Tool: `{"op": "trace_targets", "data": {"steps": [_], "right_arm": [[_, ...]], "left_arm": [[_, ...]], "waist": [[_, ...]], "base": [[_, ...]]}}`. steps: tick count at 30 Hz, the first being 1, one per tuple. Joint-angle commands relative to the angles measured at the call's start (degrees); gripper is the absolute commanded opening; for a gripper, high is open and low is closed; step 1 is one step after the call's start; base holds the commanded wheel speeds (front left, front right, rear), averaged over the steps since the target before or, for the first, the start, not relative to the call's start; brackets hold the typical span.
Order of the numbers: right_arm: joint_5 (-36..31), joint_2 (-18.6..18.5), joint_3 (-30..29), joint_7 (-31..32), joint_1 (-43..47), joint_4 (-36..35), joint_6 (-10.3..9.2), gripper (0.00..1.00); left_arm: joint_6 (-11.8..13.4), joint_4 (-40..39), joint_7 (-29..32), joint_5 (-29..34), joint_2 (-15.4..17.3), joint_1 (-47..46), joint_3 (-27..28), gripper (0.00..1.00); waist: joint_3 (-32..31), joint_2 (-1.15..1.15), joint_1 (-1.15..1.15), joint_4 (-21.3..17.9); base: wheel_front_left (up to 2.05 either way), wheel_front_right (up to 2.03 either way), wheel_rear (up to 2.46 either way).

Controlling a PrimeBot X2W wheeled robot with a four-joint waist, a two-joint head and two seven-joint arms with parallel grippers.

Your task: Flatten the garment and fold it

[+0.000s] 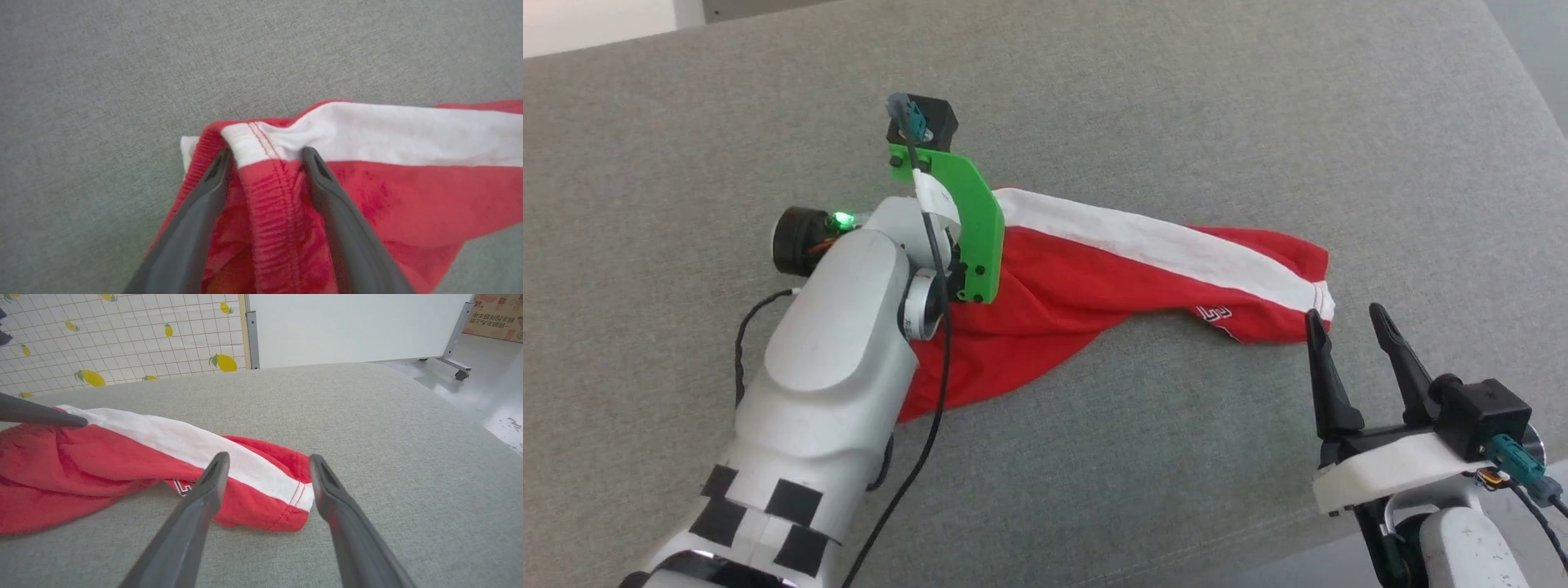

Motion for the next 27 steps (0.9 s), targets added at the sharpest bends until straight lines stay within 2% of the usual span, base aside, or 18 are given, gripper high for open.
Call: {"op": "trace_targets", "data": {"steps": [1,10,18,23,27], "right_arm": [[0.44,0.03,0.02,-0.61,-1.03,0.35,-0.09,1.0],[-0.17,0.03,-0.49,-0.76,-1.74,0.97,-0.09,1.0],[-1.11,0.03,-2.16,0.76,-1.47,-1.11,-0.09,1.0],[-1.59,0.03,-4.28,4.44,-1.94,-0.86,-0.09,1.0],[-1.99,0.03,-6.4,10.27,-3.82,1.39,-0.09,1.0]], "left_arm": [[-0.08,-0.67,-0.69,-0.02,0.66,-1.16,-0.08,0.0],[-0.04,-5.09,-8.27,0.07,1.0,1.62,-0.05,0.0],[-0.05,-16.2,-15.65,-1.47,3.81,14.08,1.0,0.0],[-0.06,-24.14,-18.25,-2.77,4.59,23.24,0.49,0.0],[0.37,-27.45,-19.62,-2.82,4.55,26.95,-0.23,0.0]], "waist": [[0.43,0.0,-0.01,-0.31],[-1.43,0.0,-0.01,1.93],[-3.27,0.0,-0.01,6.02],[-3.37,0.0,-0.01,8.74],[-2.62,0.0,-0.01,10.21]], "base": [[0.0,0.0,0.0],[0.0,0.0,0.0],[0.0,0.0,0.0],[0.0,0.0,0.0],[0.0,0.0,0.0]]}}
